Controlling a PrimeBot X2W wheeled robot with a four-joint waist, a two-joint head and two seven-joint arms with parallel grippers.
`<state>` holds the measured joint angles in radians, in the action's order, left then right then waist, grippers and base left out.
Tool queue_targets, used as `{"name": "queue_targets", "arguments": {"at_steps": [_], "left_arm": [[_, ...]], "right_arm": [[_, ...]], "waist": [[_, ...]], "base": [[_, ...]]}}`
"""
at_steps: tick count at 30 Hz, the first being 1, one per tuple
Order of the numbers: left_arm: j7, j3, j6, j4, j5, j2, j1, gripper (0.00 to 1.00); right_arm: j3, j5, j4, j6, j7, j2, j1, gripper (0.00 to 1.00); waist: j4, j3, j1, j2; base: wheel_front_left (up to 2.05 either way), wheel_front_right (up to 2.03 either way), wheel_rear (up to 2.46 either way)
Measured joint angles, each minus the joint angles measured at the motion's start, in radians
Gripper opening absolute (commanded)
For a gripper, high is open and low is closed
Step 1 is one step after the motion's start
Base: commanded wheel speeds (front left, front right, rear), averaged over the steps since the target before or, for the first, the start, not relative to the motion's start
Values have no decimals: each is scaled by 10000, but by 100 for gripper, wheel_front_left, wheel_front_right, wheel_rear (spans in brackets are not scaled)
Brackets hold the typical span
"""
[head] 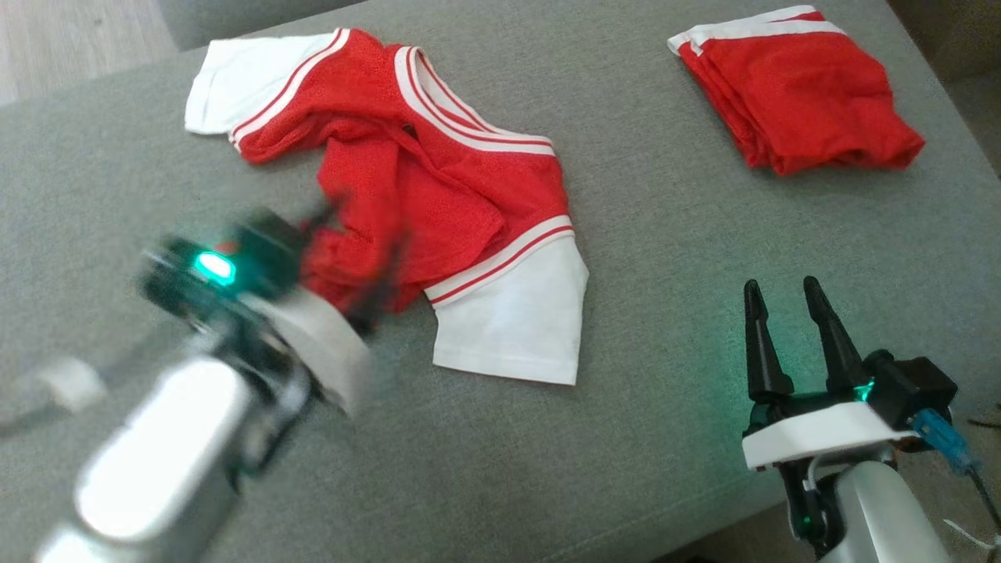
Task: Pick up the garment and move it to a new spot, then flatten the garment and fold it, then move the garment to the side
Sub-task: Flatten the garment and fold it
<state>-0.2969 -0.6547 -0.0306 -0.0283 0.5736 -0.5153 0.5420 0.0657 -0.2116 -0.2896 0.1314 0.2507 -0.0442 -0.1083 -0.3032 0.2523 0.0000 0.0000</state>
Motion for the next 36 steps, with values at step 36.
{"name": "queue_targets", "arguments": {"at_steps": [36], "left_arm": [[1592,-2564,-834,-4924,-3440,3386,1989,100]], "right_arm": [[384,15,82,0,0,2,-423,100]], "waist": [[-211,959,2,0]], "base": [[0,0,0]]}}
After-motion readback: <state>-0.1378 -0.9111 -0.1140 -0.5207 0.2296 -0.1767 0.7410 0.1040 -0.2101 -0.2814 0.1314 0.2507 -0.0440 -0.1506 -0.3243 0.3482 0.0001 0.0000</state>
